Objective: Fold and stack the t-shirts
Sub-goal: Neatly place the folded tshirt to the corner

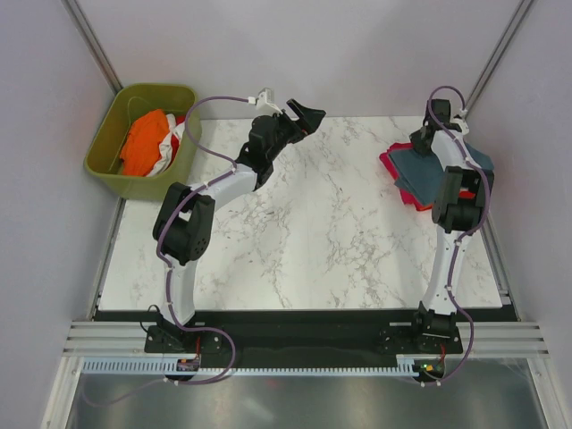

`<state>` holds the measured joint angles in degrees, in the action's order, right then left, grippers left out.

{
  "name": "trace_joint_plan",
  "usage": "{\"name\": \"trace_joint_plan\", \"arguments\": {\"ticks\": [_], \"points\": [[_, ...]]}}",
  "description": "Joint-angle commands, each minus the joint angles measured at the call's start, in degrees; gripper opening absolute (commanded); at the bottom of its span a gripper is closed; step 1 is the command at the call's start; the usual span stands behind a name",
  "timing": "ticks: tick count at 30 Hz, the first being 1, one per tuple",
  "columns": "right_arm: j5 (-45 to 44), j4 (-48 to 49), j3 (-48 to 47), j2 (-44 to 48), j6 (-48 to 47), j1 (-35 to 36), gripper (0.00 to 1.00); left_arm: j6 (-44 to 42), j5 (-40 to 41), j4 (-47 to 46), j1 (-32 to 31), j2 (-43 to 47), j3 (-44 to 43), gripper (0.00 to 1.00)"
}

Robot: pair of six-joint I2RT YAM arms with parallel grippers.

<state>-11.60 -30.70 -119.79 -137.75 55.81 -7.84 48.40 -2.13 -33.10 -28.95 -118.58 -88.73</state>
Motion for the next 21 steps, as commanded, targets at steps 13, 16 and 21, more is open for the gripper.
{"name": "trace_joint_plan", "arguments": {"ticks": [13,16,21], "points": [[-9.40,-0.69,24.50,15.75,25.22,-5.08,0.00,-0.24,-0.77,-1.18,0.21,0.02,-2.41,0.97],[-13.35,1.34,30.56,20.58,28.64,-5.08,0.00,-0.15,-0.77,-1.18,0.21,-0.15,-2.59,0.97],[-17.14,2.92,37.42,27.35,32.25,-5.00,0.00,-0.06,-0.95,-1.18,0.12,-0.42,-2.94,0.97]]}}
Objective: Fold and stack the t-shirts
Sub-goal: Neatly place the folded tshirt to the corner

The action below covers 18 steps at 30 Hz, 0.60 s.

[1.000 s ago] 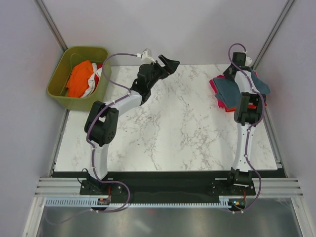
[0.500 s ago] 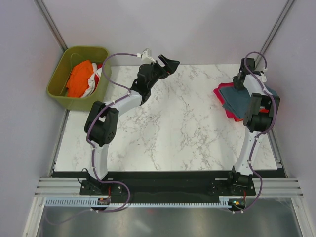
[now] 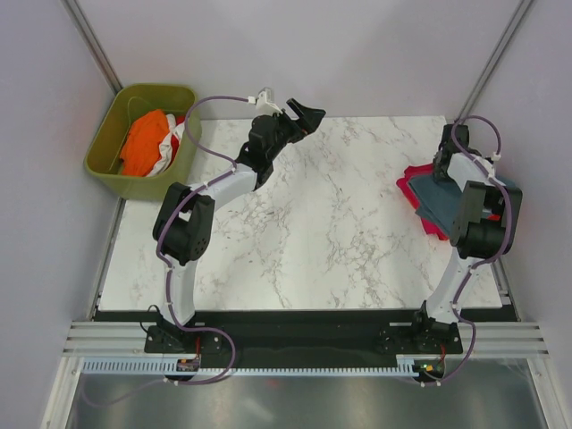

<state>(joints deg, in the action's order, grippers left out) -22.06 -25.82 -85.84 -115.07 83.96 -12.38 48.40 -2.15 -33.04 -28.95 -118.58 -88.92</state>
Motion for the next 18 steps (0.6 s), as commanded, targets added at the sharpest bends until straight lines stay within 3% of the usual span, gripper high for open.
{"name": "trace_joint_plan", "arguments": {"ticks": [1,4,8,11,12,14,18], "points": [[-6.76,-0.99,4.19,5.37,4.10,-0.45,0.00,-0.06,-0.92,-1.24,0.12,-0.33,-2.74,0.97],[-6.24,3.05,2.18,5.82,-2.20,-0.10,0.00,-0.41,-0.92,-1.24,0.12,-0.16,-2.57,0.97],[-0.28,6.21,-7.22,3.01,-18.71,0.87,0.05,-1.03,-0.48,-1.07,0.12,0.28,-2.31,0.97],[6.40,12.36,-8.64,4.92,-29.36,1.92,0.15,-1.73,0.22,-0.80,0.21,0.81,-2.04,0.97],[7.99,15.25,-7.60,5.81,-33.21,2.53,0.34,-2.08,0.57,-0.71,0.21,0.99,-1.95,0.97],[11.15,16.15,-6.54,8.09,-35.87,2.98,0.46,-2.26,1.01,-0.54,0.21,1.60,-1.69,0.98],[15.38,15.55,-4.08,12.84,-42.12,3.15,0.50,-1.82,0.84,-0.01,0.21,2.65,-1.16,0.98]]}}
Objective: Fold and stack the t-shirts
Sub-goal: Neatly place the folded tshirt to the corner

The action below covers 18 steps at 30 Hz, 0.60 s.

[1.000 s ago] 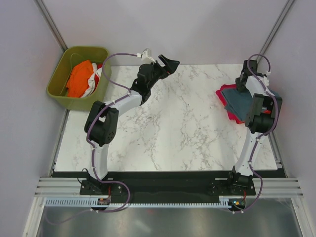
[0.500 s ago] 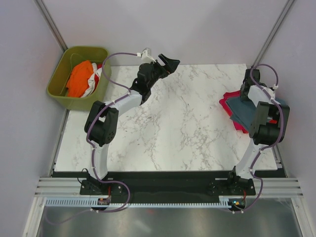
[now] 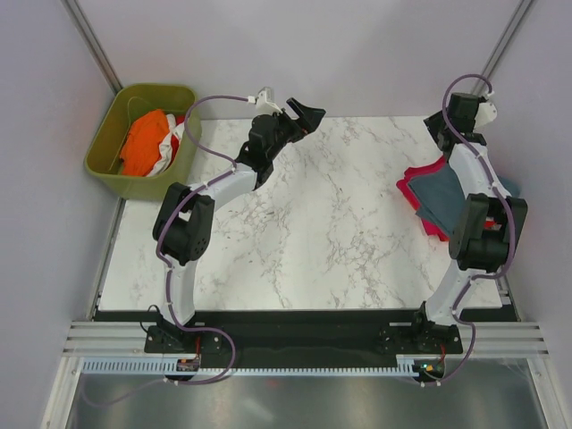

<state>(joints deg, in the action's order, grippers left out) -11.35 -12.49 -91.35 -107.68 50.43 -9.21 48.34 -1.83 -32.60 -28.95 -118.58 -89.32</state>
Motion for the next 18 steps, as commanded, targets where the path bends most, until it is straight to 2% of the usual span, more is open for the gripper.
{"name": "trace_joint_plan", "arguments": {"ticks": [1,3,4,10,11,12,15,18], "points": [[4.94,1.95,2.31,8.25,-9.73,-0.02,0.50,-1.58,0.33,0.34,0.21,2.83,-0.94,0.99],[5.29,1.77,6.07,11.68,-10.36,-0.10,0.51,-0.88,-0.46,1.57,0.12,2.83,-1.99,0.99],[5.46,1.68,7.49,13.62,-10.62,-0.10,0.56,-0.44,-0.81,1.92,0.12,2.83,-2.17,0.99],[10.02,1.50,23.21,33.91,-8.78,-3.52,0.66,0.79,-1.95,2.28,-0.67,3.01,-2.09,0.99],[11.17,1.59,28.54,36.29,-7.73,-5.62,0.71,0.88,-2.13,2.28,-0.67,3.27,-2.00,0.99],[14.66,1.51,31.29,38.49,-7.37,-6.77,0.81,0.88,-2.22,2.45,-0.67,3.45,-1.91,0.99],[20.38,1.59,42.28,47.10,-6.58,-11.52,0.89,0.71,-2.57,3.07,-0.67,4.06,-1.65,0.99],[23.91,1.51,52.48,55.01,-6.40,-15.74,0.88,0.44,-2.83,3.51,-0.67,4.59,-1.39,0.99]]}}
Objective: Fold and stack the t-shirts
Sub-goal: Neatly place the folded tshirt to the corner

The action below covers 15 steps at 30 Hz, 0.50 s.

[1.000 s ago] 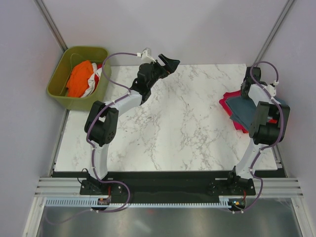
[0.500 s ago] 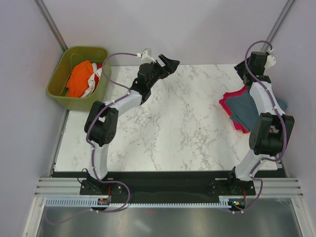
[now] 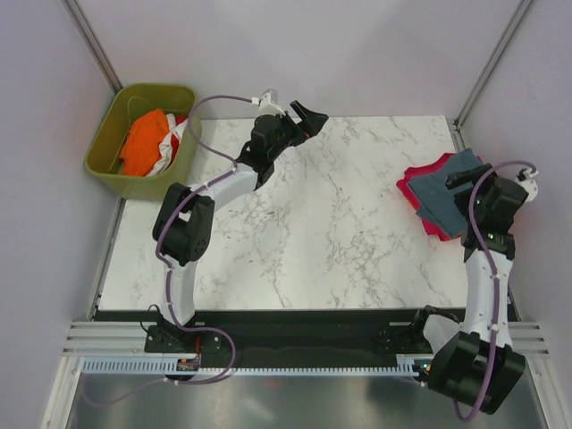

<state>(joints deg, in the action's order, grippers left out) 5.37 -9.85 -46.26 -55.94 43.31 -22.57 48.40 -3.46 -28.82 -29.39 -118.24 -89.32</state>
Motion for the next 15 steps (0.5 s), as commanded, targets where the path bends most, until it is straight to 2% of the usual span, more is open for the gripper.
{"name": "trace_joint_plan", "arguments": {"ticks": [1,5,6,10,11,15], "points": [[8.77,-1.49,9.67,7.21,0.72,-3.26,0.87,0.29,-1.28,-0.01,-0.23,4.33,-1.38,0.99],[7.65,-7.09,20.57,15.94,0.99,-7.04,0.79,-0.50,-1.11,0.52,-0.06,5.29,-0.60,1.00],[6.77,-8.07,21.81,17.43,1.25,-7.49,0.70,-1.02,-1.02,0.52,0.03,5.82,-0.42,1.00],[0.36,-11.07,26.04,26.30,3.97,-8.19,0.59,-1.91,-0.32,0.61,0.64,7.14,0.90,1.00],[-1.65,-11.42,26.92,27.54,4.67,-8.19,0.53,-2.08,0.03,0.69,0.82,7.40,1.51,1.00],[-3.25,-10.55,27.01,26.16,6.17,-8.19,0.45,-2.17,0.47,0.69,1.61,8.11,2.39,1.00]]}}
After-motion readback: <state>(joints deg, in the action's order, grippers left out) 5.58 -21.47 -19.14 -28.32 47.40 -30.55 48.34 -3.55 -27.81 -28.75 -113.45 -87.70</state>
